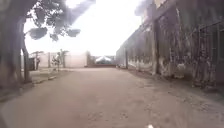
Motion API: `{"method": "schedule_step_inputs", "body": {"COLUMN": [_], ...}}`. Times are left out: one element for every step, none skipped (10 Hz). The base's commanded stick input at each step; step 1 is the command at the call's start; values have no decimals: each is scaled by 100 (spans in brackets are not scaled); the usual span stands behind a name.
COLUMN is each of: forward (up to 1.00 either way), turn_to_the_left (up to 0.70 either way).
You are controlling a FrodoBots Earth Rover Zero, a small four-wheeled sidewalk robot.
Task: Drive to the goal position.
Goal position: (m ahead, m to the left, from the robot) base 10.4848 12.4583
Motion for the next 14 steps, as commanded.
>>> {"method": "schedule_step_inputs", "body": {"forward": [70, 70, 70, 70, 70, 70, 70, 70, 70, 70, 70, 70, 70, 70], "turn_to_the_left": [2, 2, 2, 2, 2, 2, 2, 2, 2, 2, 2, 1, 2, 2]}}
